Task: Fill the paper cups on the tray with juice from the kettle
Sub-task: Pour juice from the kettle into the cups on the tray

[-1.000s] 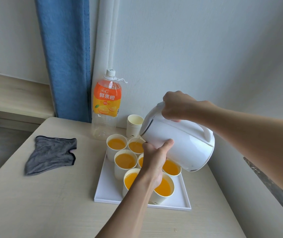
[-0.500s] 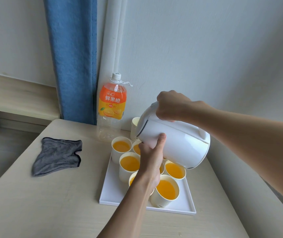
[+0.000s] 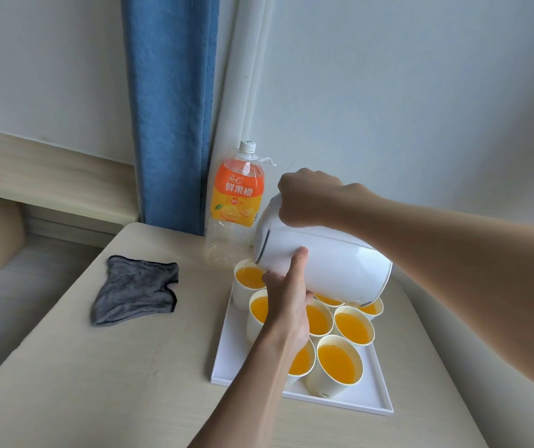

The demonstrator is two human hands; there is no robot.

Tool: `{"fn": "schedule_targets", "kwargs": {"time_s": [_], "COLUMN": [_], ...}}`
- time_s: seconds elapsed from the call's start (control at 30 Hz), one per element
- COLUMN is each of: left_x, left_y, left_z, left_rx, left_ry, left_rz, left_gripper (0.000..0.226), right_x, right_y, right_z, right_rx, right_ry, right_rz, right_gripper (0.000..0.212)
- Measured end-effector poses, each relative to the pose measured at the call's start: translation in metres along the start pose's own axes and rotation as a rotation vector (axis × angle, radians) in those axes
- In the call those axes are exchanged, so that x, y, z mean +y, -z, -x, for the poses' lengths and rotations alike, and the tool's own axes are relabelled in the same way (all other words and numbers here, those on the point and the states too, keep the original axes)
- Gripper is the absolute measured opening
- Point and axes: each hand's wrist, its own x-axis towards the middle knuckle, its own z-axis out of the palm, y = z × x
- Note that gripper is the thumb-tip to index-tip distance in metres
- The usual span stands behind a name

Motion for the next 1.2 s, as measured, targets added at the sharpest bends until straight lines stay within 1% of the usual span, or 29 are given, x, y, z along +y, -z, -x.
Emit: {"fn": "schedule_targets", "kwargs": {"time_s": [0.2,0.47,0.57,0.63,0.8,0.9,1.03,1.2], "left_x": [0.002,-0.001,-0.002,-0.002,-0.004,-0.007,-0.008,-0.01], "left_y": [-0.001,-0.005,-0.005,-0.005,-0.003,-0.004,-0.005,-0.007], "left_z": [0.002,0.004,0.003,0.003,0.005,0.006,0.007,0.008], "left_rx": [-0.012,-0.025,-0.031,-0.032,-0.054,-0.056,-0.059,-0.046], "left_ry": [0.013,0.027,0.004,-0.013,-0.032,-0.03,-0.022,-0.016], "left_rz": [0.027,0.019,-0.028,-0.068,-0.116,-0.127,-0.112,-0.102], "left_gripper": [0.06,0.06,0.055,0.054,0.07,0.064,0.072,0.058], "right_x": [-0.007,0.001,0.008,0.014,0.024,0.026,0.026,0.023], "right_y": [0.001,0.0,-0.004,-0.005,-0.007,-0.008,-0.008,-0.009], "right_z": [-0.002,0.0,0.0,0.001,0.009,0.011,0.011,0.011], "right_rx": [0.0,-0.014,-0.006,-0.004,-0.008,-0.012,-0.012,-0.011], "right_ry": [0.003,-0.018,-0.039,-0.061,-0.09,-0.096,-0.09,-0.068], "right_rz": [0.049,0.042,0.009,-0.031,-0.103,-0.109,-0.101,-0.076], "right_gripper": [0.023,0.022,0.011,0.008,0.012,0.012,0.015,0.009]}}
